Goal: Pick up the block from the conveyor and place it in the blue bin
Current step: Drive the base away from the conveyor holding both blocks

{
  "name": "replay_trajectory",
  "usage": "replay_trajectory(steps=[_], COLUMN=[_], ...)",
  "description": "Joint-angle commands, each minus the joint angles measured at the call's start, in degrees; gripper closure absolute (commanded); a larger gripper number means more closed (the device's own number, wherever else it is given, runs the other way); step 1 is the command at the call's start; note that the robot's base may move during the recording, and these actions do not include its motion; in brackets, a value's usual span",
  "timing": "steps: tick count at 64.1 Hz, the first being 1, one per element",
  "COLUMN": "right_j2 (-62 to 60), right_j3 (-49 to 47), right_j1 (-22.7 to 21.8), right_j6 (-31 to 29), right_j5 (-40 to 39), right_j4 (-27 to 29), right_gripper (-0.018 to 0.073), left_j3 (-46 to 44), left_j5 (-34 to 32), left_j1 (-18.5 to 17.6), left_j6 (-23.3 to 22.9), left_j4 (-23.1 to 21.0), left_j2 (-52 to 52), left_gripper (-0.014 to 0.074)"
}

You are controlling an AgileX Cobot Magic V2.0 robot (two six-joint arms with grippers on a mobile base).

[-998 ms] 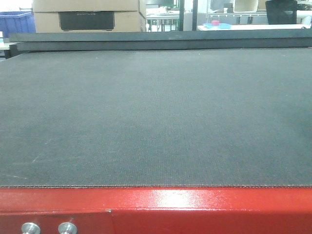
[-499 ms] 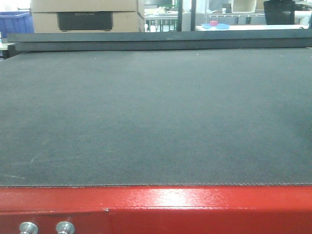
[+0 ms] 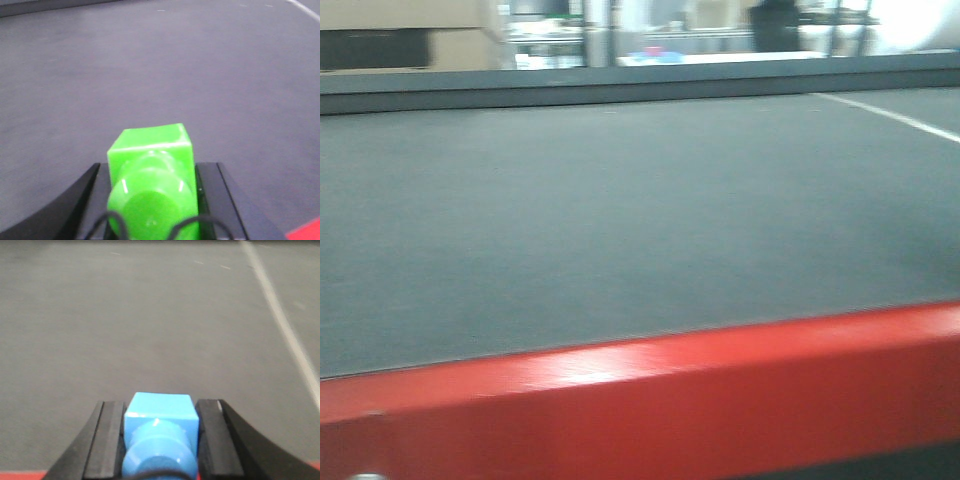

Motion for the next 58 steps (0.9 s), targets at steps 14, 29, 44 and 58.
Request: replay_trajectory(steps=[14, 29, 44, 58], right_j2=[-0.5, -0.5, -0.5, -0.5], right_j3=[-0.4, -0.4, -0.4, -0.4], right_j1=[0.0, 0.0, 0.0, 0.0], right_j6=[-0.3, -0.3, -0.3, -0.3], right_j5=[-0.6, -0.6, -0.6, -0.6], right_j4=[-0.4, -0.4, -0.4, -0.4], right_gripper=[0.0712, 0.0712, 0.0712, 0.0712], left_j3=[-0.4, -0.4, -0.4, -0.4], left_j5=[-1.2, -1.2, -1.2, -1.2], left_j1=[-0.3, -0.3, -0.3, -0.3], left_j6=[-0.4, -0.4, -0.4, -0.4], left_j4=[0.0, 0.0, 0.0, 0.0], left_j2=[-0.2, -0.2, -0.2, -0.2], left_gripper=[0.0707, 0.0707, 0.0707, 0.0707])
